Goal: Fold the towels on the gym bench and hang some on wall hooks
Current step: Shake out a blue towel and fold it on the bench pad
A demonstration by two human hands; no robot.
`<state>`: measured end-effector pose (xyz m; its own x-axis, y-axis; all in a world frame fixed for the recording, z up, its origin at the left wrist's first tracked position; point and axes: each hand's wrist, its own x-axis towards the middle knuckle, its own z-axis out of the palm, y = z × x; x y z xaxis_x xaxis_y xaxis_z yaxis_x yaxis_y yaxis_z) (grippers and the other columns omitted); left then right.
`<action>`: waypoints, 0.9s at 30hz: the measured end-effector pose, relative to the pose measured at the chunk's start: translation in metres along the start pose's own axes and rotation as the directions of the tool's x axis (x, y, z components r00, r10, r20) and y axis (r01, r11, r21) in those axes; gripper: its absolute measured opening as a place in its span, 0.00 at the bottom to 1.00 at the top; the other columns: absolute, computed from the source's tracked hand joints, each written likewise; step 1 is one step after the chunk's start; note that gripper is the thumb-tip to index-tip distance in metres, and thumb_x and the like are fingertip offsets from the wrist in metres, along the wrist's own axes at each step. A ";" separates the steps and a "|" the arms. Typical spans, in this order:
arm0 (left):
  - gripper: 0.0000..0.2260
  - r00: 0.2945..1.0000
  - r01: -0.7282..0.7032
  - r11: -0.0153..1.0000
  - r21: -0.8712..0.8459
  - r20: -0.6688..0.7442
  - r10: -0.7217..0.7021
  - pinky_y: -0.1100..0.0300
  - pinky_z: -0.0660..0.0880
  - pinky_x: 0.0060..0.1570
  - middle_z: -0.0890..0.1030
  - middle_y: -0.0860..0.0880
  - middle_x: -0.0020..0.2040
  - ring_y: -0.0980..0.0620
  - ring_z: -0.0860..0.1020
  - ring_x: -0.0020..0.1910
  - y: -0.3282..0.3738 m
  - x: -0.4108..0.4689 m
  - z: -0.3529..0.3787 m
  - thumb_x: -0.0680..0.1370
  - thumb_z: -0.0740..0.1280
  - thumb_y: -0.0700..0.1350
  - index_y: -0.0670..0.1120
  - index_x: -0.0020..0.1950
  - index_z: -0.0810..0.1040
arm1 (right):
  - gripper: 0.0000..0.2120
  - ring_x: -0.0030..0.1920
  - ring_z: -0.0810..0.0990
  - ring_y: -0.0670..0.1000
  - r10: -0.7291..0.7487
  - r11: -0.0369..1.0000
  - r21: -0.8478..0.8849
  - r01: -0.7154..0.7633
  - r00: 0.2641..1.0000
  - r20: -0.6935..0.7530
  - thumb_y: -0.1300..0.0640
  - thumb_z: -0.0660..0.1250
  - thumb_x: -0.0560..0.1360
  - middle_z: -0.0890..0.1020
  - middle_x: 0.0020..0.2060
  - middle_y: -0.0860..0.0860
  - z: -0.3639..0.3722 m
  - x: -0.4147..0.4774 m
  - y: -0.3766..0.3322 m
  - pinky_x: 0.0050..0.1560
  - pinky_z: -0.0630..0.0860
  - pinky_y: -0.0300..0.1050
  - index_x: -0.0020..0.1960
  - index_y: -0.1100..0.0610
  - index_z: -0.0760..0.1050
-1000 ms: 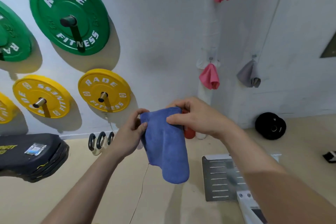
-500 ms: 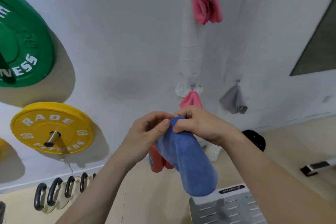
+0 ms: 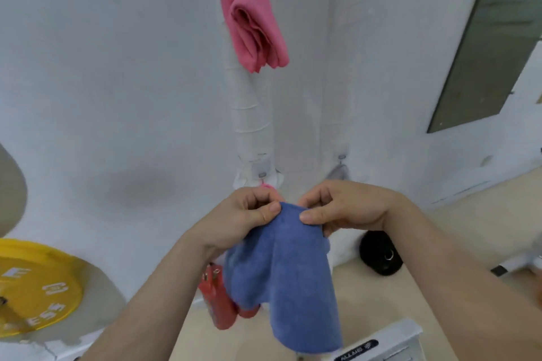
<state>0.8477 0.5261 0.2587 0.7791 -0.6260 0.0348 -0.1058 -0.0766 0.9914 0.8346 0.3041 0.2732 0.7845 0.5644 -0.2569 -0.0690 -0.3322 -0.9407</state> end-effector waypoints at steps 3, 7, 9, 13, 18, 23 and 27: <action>0.07 0.999 -0.028 0.999 0.037 -0.044 0.029 0.63 0.72 0.40 0.79 0.47 0.37 0.53 0.76 0.38 0.012 0.048 0.021 0.75 0.64 0.45 0.44 0.42 0.80 | 0.07 0.34 0.78 0.43 -0.026 0.998 0.064 0.029 0.999 -0.040 0.57 0.67 0.75 0.79 0.33 0.47 -0.050 -0.015 0.007 0.34 0.75 0.34 0.40 0.53 0.82; 0.05 0.987 -0.080 0.997 0.006 -0.139 0.080 0.59 0.74 0.40 0.80 0.43 0.36 0.48 0.77 0.37 0.036 0.111 0.049 0.76 0.66 0.40 0.49 0.44 0.80 | 0.08 0.36 0.78 0.49 -0.142 0.945 0.270 0.185 0.975 -0.174 0.57 0.67 0.74 0.78 0.35 0.54 -0.116 -0.024 0.019 0.37 0.76 0.39 0.45 0.63 0.77; 0.09 0.979 -0.116 0.993 -0.006 -0.170 0.113 0.58 0.75 0.39 0.80 0.39 0.38 0.46 0.77 0.38 0.052 0.144 0.061 0.78 0.64 0.36 0.49 0.46 0.79 | 0.15 0.42 0.76 0.54 -0.182 0.902 0.342 0.264 0.950 -0.253 0.56 0.66 0.73 0.77 0.41 0.58 -0.146 -0.024 0.018 0.43 0.75 0.43 0.51 0.68 0.75; 0.09 0.941 -0.216 0.967 0.136 -0.234 0.244 0.59 0.74 0.45 0.82 0.44 0.40 0.51 0.79 0.42 0.098 0.212 0.074 0.78 0.65 0.36 0.48 0.45 0.82 | 0.23 0.54 0.77 0.60 -0.288 0.815 0.386 0.432 0.880 -0.378 0.57 0.65 0.74 0.78 0.53 0.65 -0.209 -0.024 -0.003 0.54 0.75 0.50 0.60 0.74 0.72; 0.06 0.897 -0.301 0.918 0.259 -0.249 0.365 0.66 0.75 0.43 0.84 0.51 0.37 0.57 0.80 0.40 0.156 0.285 0.065 0.76 0.69 0.38 0.48 0.44 0.83 | 0.18 0.53 0.78 0.59 -0.373 0.807 0.248 0.536 0.788 -0.490 0.59 0.63 0.78 0.79 0.52 0.65 -0.281 -0.022 -0.053 0.52 0.77 0.48 0.60 0.74 0.73; 0.06 0.774 -0.458 0.812 0.362 -0.286 0.565 0.63 0.76 0.52 0.85 0.51 0.44 0.57 0.82 0.46 0.204 0.352 0.049 0.74 0.70 0.36 0.45 0.46 0.84 | 0.15 0.47 0.82 0.55 -0.407 0.754 0.204 0.624 0.689 -0.600 0.62 0.59 0.79 0.81 0.49 0.62 -0.336 -0.013 -0.113 0.46 0.81 0.43 0.60 0.71 0.75; 0.07 0.639 -0.483 0.673 0.560 -0.300 0.708 0.63 0.76 0.56 0.85 0.56 0.45 0.60 0.81 0.48 0.239 0.401 0.028 0.74 0.70 0.40 0.51 0.46 0.84 | 0.16 0.49 0.80 0.57 -0.404 0.763 0.125 0.634 0.618 -0.674 0.62 0.59 0.79 0.80 0.50 0.62 -0.373 0.006 -0.158 0.50 0.79 0.46 0.61 0.72 0.73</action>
<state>1.1180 0.2351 0.5057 0.6082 -0.2211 0.7624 -0.7937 -0.1839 0.5799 1.0802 0.0784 0.5030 0.9286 -0.0265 0.3702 0.3678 0.1990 -0.9084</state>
